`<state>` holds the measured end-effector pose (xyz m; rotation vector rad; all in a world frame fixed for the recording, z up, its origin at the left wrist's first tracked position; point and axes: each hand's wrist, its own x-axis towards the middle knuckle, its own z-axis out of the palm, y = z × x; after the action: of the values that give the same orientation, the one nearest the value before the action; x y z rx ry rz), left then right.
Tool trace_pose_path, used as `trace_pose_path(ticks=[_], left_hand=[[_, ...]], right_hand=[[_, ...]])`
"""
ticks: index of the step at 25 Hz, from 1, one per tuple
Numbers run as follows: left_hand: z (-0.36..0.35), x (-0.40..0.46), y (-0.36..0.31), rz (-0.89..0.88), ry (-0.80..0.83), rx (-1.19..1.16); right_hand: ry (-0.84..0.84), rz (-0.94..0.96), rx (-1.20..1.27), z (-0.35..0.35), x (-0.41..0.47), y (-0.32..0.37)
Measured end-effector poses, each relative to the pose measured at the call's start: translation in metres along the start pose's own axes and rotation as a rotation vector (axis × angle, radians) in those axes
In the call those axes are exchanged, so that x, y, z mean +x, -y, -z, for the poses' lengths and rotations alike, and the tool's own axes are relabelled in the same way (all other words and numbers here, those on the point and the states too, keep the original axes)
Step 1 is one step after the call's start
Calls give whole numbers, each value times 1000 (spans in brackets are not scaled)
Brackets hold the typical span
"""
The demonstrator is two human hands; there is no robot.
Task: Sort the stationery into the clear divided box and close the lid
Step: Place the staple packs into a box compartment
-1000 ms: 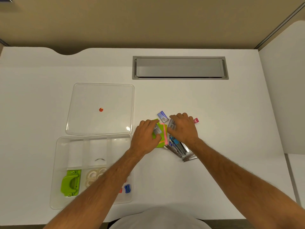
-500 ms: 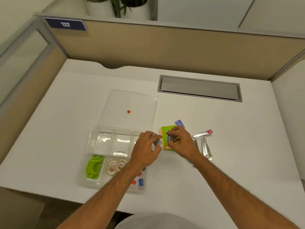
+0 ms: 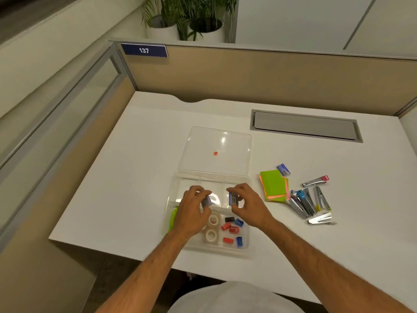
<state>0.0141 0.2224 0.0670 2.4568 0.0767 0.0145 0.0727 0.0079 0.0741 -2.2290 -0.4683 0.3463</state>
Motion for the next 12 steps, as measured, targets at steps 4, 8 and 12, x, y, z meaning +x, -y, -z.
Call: trace_pose_path(ticks=[4,8,12], left_hand=[[29,0,48,6,29,-36],[42,10,84,-14,60,14],[52,27,103,-72,66,79]], right_hand=[[-12,-47,3,-40,9,27],[-77,-79,-2,-67,17,44],[-100,-113,10,-82,14,46]])
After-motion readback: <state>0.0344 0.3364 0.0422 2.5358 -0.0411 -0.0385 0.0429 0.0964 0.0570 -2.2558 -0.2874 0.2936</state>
